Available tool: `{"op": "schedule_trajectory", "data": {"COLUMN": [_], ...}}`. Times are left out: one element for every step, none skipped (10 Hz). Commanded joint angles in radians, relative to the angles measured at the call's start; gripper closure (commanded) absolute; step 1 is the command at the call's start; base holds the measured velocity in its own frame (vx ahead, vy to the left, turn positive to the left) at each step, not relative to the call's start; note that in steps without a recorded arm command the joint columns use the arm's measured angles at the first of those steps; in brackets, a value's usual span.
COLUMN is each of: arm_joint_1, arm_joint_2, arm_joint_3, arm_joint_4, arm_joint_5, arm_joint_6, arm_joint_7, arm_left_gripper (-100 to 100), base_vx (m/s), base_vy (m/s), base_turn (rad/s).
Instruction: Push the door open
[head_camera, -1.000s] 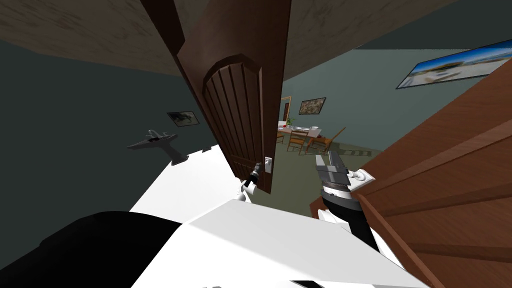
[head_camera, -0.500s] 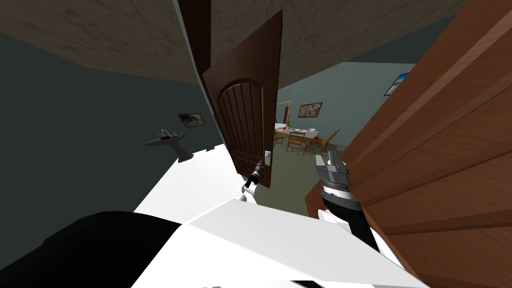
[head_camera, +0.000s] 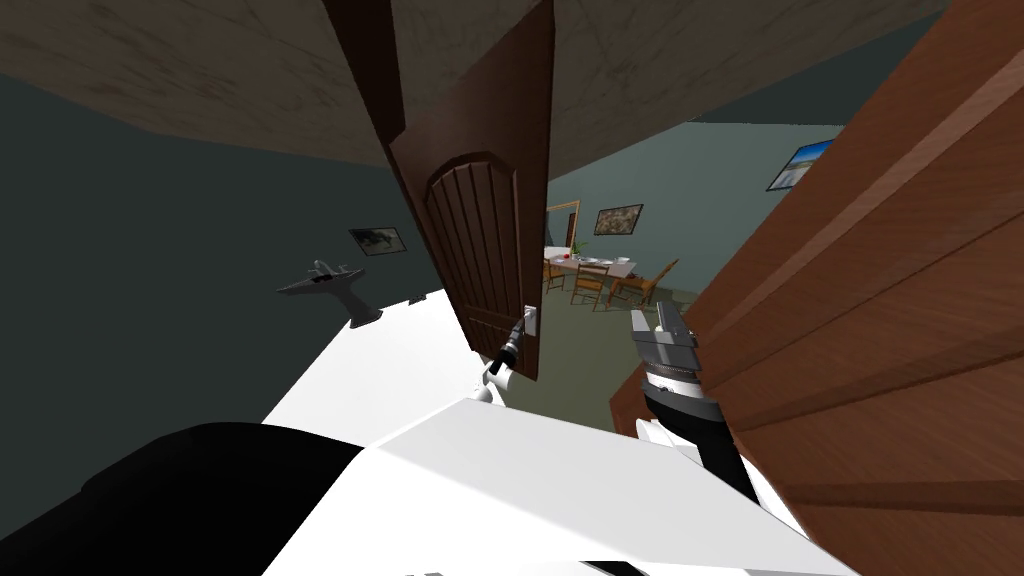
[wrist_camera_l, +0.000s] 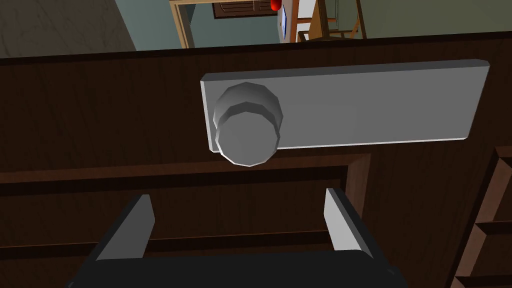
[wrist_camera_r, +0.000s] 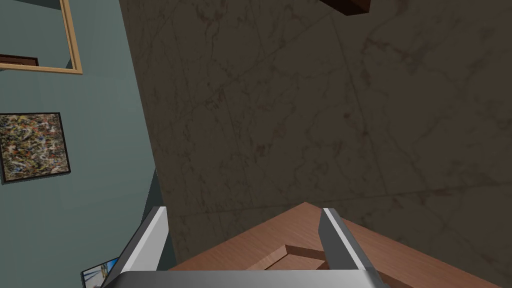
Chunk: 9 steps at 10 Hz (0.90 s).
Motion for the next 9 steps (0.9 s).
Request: {"op": "schedule_trajectory", "data": {"arm_joint_1": [-0.002,-0.005,-0.007,-0.009,-0.008,-0.008,-0.008,-0.008,-0.008], "arm_joint_2": [0.0,-0.002,-0.006,-0.011,-0.008,-0.008,-0.008,-0.008,-0.008], "arm_joint_3": [0.004,0.007,0.01,0.013,0.011,0.011,0.011,0.011,0.011], "arm_joint_4": [0.002,0.006,0.009,0.013,0.011,0.011,0.011,0.011,0.011], "arm_joint_5": [-0.001,-0.001,-0.002,-0.002,-0.002,-0.002,-0.002,-0.002,-0.002], "arm_joint_6": [-0.003,-0.006,-0.009,-0.012,-0.01,-0.01,-0.01,-0.01,-0.01], "arm_joint_7": [-0.001,-0.001,-0.001,-0.002,-0.002,-0.002,-0.002,-0.002,-0.002], "arm_left_gripper": [-100,-100,-100,-100,-100,100,100,100,100], "base_vx": [0.193,0.208,0.195,0.22,0.103,-0.016,-0.034,-0.031,-0.021], "base_vy": [-0.053,-0.034,-0.044,-0.081,-0.04,0.007,0.017,0.013,0.007], "base_turn": [-0.022,-0.028,-0.024,-0.024,0.003,0.003,-0.008,-0.006,0.002]}}
